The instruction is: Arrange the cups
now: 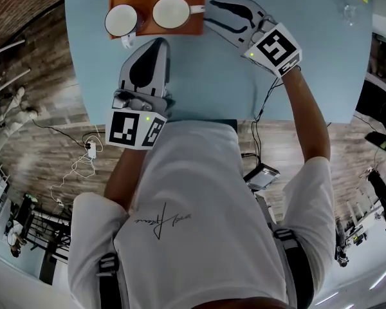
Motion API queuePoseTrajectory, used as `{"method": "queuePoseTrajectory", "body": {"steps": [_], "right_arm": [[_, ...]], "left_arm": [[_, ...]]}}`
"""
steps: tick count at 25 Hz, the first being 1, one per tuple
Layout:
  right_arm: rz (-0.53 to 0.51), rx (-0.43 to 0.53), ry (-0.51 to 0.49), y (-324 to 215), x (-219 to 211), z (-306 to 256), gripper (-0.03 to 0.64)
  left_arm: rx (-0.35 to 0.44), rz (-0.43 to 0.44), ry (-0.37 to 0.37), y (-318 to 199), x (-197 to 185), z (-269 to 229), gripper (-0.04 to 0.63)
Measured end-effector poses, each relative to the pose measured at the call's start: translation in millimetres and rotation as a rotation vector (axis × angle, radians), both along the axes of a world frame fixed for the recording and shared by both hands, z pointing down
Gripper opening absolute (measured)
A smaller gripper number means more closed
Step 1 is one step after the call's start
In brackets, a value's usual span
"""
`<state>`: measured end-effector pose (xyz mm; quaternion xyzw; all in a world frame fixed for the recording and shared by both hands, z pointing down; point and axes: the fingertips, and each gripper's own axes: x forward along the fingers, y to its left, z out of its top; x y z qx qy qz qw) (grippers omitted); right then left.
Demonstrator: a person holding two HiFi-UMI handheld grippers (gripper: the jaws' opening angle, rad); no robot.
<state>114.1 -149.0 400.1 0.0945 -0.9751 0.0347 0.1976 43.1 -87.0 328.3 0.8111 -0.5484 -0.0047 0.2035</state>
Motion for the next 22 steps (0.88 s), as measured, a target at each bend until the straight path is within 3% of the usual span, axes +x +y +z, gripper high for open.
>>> {"method": "queuePoseTrajectory", "body": {"steps": [7,16,22], "right_arm": [[-0.119,0.002,-0.001,0,-12,9,0.143],[-0.320,0.031,-0.015,9,-33,7,0.143],[-0.390,0.003,-0.047,15,-39,7,0.140]], "left_arm": [[-0.029,-0.040,-0.020,-2,3,10,0.008],[-0.028,-0.087,0.006,1,1,10,0.008],[-0.047,-0.123,-0.003,3,1,19,0.008]]}}
